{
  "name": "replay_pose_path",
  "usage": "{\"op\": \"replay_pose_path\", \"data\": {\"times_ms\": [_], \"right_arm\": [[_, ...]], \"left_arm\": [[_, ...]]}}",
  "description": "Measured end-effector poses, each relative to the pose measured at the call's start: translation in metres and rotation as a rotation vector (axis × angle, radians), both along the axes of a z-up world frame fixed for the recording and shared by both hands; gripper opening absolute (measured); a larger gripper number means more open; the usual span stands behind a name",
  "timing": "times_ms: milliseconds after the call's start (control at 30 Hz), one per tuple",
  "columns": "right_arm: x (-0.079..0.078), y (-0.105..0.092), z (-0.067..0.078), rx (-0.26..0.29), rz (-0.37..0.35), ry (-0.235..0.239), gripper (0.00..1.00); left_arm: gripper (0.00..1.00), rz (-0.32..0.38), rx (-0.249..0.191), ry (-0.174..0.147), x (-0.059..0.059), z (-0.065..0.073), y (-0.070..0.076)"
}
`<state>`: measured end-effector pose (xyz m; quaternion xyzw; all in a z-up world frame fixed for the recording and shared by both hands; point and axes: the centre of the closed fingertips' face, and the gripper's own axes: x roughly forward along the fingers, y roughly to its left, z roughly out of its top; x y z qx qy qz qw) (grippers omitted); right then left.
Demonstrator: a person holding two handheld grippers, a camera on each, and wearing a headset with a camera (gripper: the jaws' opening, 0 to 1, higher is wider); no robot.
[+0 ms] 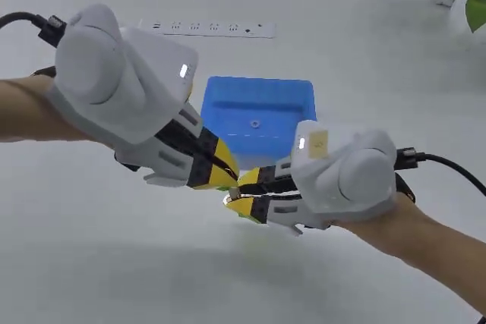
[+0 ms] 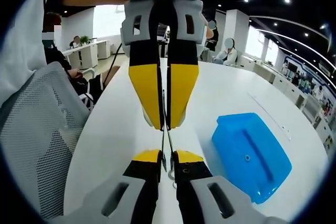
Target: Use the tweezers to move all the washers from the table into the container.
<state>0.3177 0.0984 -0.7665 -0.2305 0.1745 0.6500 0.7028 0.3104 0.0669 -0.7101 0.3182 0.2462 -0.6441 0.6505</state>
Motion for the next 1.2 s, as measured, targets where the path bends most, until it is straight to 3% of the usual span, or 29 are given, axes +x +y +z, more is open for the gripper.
{"op": "replay_pose_path", "data": {"times_ms": [400, 867, 1200], "right_arm": [[0.004, -0.004, -0.011, 0.003, -0.015, 0.03, 0.11], [0.003, -0.003, -0.014, -0.006, 0.001, 0.051, 0.12], [-0.001, -0.004, -0.013, -0.017, 0.041, 0.035, 0.14]], "left_arm": [[0.06, -0.007, 0.021, 0.02, 0.003, -0.011, -0.003], [0.06, -0.005, 0.031, 0.03, 0.004, -0.01, 0.0], [0.06, -0.012, 0.04, 0.031, 0.004, -0.009, 0.0]]}}
